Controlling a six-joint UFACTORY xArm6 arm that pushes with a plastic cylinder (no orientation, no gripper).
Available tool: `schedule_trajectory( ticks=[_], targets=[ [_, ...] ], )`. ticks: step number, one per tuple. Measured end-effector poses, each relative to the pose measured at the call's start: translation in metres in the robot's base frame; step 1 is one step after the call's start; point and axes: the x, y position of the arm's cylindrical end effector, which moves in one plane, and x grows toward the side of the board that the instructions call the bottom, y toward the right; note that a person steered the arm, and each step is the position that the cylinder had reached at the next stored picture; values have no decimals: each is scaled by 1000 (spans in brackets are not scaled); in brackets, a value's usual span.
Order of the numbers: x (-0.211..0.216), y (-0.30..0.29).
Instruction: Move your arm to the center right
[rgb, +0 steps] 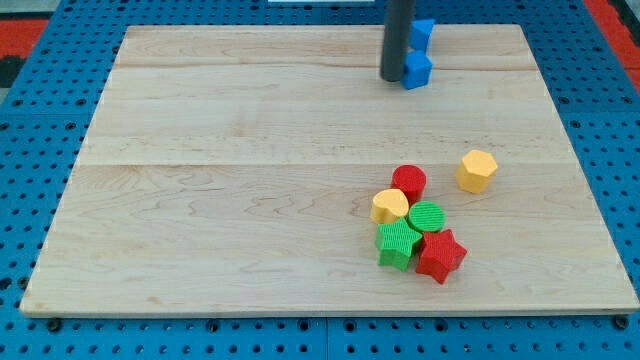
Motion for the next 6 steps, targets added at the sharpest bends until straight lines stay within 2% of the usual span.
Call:
schedule_trajectory(
  ticks=[1,2,3,4,5,6],
  targets=[
    [6,10],
    [42,20],
    [63,95],
    [120,125],
    [192,115],
    [212,74]
  ],
)
